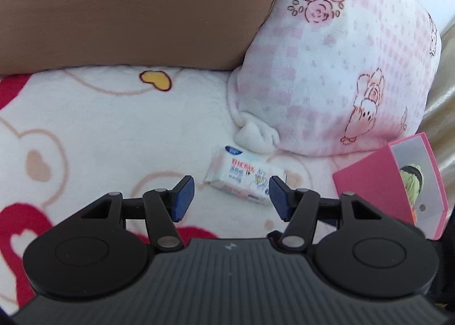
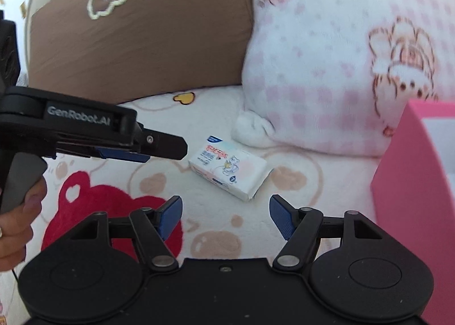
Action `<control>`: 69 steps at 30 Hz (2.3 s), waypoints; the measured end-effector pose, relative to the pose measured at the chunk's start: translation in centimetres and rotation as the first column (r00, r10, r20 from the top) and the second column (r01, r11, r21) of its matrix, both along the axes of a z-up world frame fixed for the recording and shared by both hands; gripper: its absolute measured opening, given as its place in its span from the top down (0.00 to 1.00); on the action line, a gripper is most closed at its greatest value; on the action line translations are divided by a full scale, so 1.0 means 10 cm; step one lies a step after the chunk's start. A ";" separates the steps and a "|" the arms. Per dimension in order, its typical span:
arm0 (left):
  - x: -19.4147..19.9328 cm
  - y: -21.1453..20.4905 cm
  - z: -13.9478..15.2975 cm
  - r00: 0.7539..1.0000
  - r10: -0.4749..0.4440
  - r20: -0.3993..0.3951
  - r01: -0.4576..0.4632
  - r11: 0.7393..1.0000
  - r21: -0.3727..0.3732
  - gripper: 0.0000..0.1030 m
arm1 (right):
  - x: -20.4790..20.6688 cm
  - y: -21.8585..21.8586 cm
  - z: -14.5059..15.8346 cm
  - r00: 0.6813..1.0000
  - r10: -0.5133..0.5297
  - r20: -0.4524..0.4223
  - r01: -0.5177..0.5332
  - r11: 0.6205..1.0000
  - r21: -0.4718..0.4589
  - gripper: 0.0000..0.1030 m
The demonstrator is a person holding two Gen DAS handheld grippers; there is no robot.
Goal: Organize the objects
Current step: 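Move the left gripper toward the small white wet-wipes packet, then close the left gripper on the white wet-wipes packet, then lift the wet-wipes packet with the left gripper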
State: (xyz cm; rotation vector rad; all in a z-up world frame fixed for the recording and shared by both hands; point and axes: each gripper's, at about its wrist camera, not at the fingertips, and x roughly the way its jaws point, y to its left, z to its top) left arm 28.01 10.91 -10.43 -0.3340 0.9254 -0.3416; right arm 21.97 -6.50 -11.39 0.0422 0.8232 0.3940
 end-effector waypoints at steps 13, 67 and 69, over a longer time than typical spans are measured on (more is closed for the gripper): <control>0.35 0.01 -0.41 0.997 0.069 -0.023 -0.070 0.997 -0.024 0.49 | 0.25 -0.02 -0.29 0.999 -0.013 -0.034 0.016 0.997 0.074 0.32; -0.62 -0.26 -0.52 0.974 0.168 -0.155 -0.178 0.983 -0.050 0.62 | -0.34 0.09 -0.42 0.984 0.178 0.032 -0.175 0.982 -0.068 0.44; -0.67 -0.26 -0.51 0.974 0.160 -0.159 -0.171 0.984 -0.054 0.62 | -0.39 0.08 -0.39 0.983 0.184 0.027 -0.181 0.981 -0.074 0.44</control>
